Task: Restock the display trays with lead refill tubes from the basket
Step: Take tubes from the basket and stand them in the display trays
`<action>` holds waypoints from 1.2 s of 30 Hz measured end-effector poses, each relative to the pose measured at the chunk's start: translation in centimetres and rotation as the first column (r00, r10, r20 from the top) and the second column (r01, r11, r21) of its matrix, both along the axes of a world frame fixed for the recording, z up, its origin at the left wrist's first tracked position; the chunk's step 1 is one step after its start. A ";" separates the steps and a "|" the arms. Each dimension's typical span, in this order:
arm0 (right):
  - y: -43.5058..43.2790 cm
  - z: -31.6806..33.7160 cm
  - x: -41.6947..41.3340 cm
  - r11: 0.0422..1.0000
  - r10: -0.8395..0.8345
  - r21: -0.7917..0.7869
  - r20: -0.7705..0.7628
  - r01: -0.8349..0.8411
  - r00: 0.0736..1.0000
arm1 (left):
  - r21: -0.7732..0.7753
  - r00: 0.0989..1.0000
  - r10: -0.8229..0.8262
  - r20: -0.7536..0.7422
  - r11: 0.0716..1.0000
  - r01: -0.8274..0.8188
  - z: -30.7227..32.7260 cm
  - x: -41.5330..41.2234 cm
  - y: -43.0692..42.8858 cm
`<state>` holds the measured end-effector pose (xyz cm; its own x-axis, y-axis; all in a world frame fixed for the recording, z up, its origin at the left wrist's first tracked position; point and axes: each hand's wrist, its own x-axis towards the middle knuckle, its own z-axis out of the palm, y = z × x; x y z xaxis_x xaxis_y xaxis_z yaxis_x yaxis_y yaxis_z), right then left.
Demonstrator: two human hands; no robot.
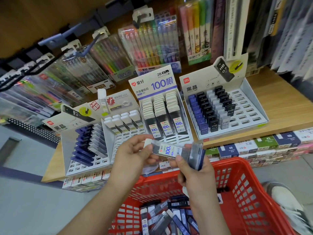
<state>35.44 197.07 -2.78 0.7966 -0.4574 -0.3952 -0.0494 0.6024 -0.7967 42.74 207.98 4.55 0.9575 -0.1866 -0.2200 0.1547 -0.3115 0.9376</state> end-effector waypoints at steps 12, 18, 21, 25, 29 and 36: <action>-1.8 0.5 -1.0 0.849 -0.097 0.519 -0.019 0.093 0.995 | 0.569 0.797 -0.334 0.504 0.822 -0.015 0.2 5.9 -2.3; -1.9 0.6 -0.9 0.820 -0.109 0.562 -0.032 0.108 0.994 | 0.662 0.736 -0.450 0.506 0.750 0.003 -0.7 6.3 -2.2; -1.9 0.5 -1.0 0.838 -0.097 0.536 -0.043 0.104 0.994 | 0.699 0.721 -0.494 0.486 0.715 0.018 -0.5 6.6 -2.4; -1.9 0.6 -1.2 0.855 -0.080 0.515 0.014 0.062 0.997 | 0.768 0.677 -0.590 0.440 0.638 0.056 -0.5 7.1 -2.9; -2.1 0.6 -1.1 0.853 -0.097 0.514 -0.011 0.089 0.995 | 0.728 0.676 -0.535 0.507 0.686 -0.002 -1.4 7.2 -3.7; -2.0 0.5 -1.0 0.883 -0.059 0.465 -0.029 0.066 0.998 | 0.702 0.712 -0.450 0.539 0.708 -0.084 -1.2 7.8 -4.7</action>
